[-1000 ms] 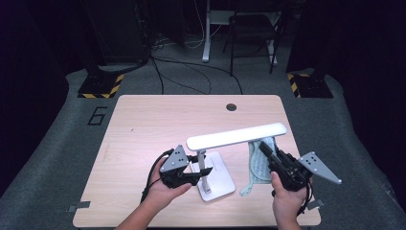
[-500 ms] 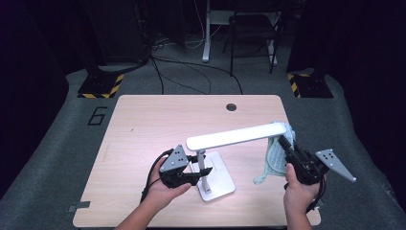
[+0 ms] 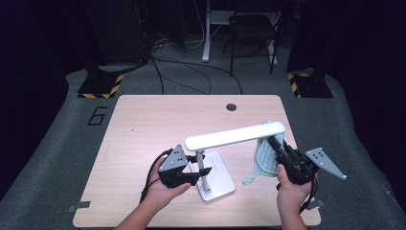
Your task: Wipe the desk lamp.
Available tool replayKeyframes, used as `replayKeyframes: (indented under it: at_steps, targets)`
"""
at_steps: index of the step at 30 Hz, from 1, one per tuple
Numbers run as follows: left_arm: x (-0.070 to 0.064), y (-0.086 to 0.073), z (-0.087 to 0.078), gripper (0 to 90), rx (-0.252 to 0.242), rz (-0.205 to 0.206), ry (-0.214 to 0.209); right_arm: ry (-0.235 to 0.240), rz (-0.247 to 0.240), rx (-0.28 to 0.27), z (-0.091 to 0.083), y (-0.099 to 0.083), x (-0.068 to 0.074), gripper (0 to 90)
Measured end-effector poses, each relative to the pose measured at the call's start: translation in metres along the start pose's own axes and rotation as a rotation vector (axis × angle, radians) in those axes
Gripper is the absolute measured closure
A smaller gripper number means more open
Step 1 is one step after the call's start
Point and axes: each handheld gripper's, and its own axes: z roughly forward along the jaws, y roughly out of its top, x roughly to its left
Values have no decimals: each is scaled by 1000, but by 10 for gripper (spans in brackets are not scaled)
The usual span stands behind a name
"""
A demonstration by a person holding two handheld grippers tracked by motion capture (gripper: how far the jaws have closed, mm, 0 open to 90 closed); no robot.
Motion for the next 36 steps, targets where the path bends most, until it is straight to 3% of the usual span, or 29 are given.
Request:
replayKeyframes:
  at_steps: [6, 17, 28, 36]
  targets:
    - [-1, 0, 1, 526, -3, -2, 4, 81, -33, 20, 1, -3, 21, 758]
    - [-2, 1, 2, 526, -1, 3, 5, 273, -56, 85, -2, -9, 57, 755]
    - [-2, 1, 2, 527, -1, 2, 4, 385, -76, 121, -2, -4, 85, 755]
    - [-1, 1, 2, 526, -2, 5, 7, 441, -92, 119, -9, 2, 95, 756]
